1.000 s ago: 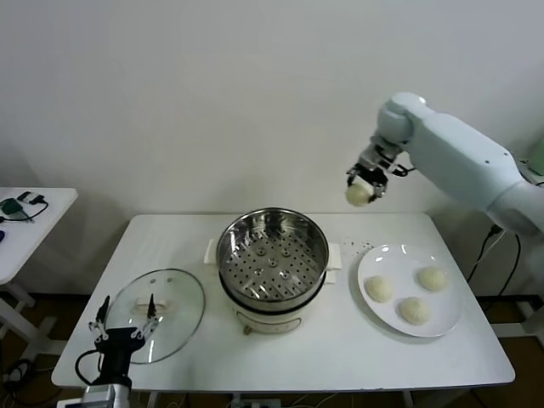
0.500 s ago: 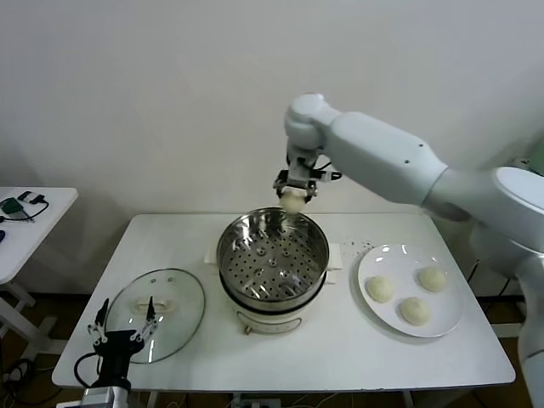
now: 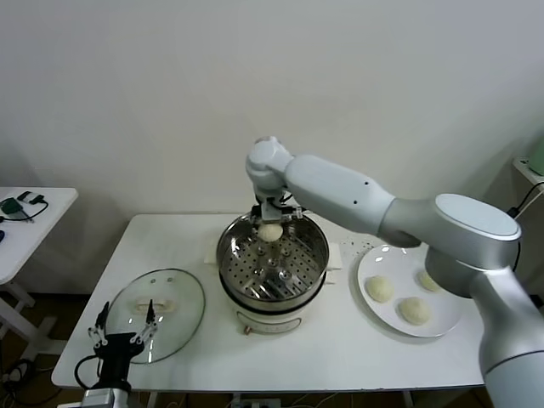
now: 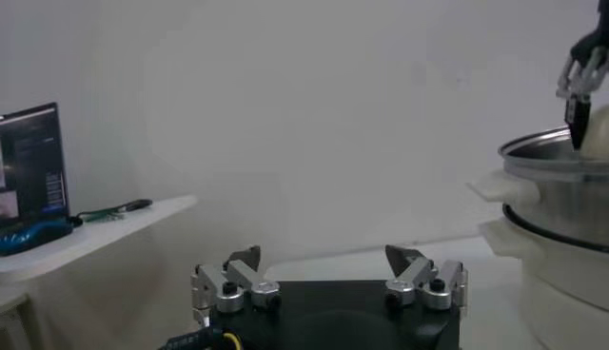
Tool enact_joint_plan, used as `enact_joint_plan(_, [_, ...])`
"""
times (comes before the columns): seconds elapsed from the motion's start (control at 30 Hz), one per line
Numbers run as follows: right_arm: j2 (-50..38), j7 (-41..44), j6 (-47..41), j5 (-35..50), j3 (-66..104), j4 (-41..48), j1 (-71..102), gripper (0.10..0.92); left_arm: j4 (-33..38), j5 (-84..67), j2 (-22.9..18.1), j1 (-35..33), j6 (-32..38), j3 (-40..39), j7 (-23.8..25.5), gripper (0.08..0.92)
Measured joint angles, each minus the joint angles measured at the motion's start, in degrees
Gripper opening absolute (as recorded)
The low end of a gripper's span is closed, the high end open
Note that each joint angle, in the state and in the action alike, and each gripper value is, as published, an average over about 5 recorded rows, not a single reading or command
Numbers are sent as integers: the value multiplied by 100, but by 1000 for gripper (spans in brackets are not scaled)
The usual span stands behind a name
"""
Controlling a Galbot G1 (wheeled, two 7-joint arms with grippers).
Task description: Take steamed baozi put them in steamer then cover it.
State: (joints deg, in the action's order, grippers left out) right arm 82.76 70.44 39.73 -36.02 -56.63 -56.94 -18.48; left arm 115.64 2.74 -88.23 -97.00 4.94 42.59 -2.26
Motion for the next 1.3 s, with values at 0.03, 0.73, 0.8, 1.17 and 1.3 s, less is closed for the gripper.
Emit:
enact_joint_plan(0.03, [18,-10,11,-33,7,24,35,688,-4,-3,0,-1,0,1,-1,823])
enact_joint_plan(0.73, [-263,39,36,246,159,-260,-193,823,24,-2,-24,-81,-4,5,-40,823])
enact_joint_plan(0.8, [-397,55,-4,447,143,-363,-340,823,32,4,-25,-93,-4,-4,-41,823])
enact_joint_plan(1.17, [-1932,-662,-1360,2349,-868,-992,-1552,823,118,58,-30,-115,-21,-91,-38,823])
enact_joint_plan(1.3, [-2674,-1076,-2448,3019,-1200,-1325,-1719,823,125,65,-29,-123,-21,-127,-31,823])
